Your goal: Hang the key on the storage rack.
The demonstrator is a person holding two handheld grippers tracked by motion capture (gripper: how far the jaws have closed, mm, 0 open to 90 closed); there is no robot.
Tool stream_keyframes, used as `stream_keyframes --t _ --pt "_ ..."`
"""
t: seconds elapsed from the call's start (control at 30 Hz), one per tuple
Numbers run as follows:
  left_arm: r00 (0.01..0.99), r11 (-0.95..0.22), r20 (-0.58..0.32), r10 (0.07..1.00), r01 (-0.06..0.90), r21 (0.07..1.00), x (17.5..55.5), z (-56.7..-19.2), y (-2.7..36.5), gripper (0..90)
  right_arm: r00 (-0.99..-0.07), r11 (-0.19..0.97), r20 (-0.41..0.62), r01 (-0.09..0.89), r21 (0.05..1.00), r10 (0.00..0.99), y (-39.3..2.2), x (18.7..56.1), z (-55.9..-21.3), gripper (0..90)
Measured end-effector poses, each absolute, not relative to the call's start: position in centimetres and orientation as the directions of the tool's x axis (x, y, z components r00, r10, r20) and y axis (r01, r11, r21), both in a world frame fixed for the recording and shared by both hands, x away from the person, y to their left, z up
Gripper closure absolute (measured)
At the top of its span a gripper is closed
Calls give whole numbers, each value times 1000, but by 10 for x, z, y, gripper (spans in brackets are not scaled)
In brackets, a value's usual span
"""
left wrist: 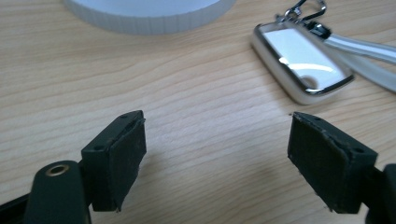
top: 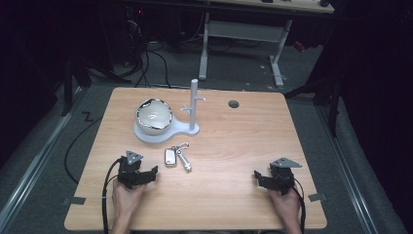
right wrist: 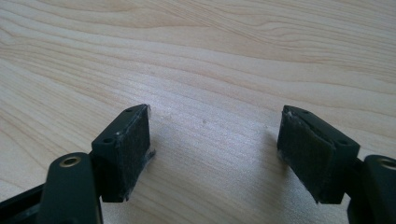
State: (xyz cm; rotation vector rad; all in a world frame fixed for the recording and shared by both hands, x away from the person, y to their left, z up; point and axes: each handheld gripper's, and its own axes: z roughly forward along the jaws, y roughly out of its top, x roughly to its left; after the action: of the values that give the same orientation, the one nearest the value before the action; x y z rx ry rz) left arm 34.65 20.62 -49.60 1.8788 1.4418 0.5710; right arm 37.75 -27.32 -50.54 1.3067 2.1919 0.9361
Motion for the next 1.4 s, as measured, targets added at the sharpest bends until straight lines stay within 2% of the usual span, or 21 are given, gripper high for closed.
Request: stream_keyframes --t 0.2,0.73,1.03,1.4 --pt "311 -137 -96 946 647 750 349 -492 194 184 -471 333 -15 599 729 882 -273 378 -505 255" --pt "365 -213 -47 930 638 740 382 -484 149 176 -473 333 -14 599 728 881 -273 377 -505 254" --pt "340 -227 -16 940 663 713 401 -491 137 212 -473 333 -14 599 728 881 -273 377 -505 254" --pt "326 -243 10 945 681 691 407 -499 142 311 -473 333 -14 599 728 881 -273 377 -505 254"
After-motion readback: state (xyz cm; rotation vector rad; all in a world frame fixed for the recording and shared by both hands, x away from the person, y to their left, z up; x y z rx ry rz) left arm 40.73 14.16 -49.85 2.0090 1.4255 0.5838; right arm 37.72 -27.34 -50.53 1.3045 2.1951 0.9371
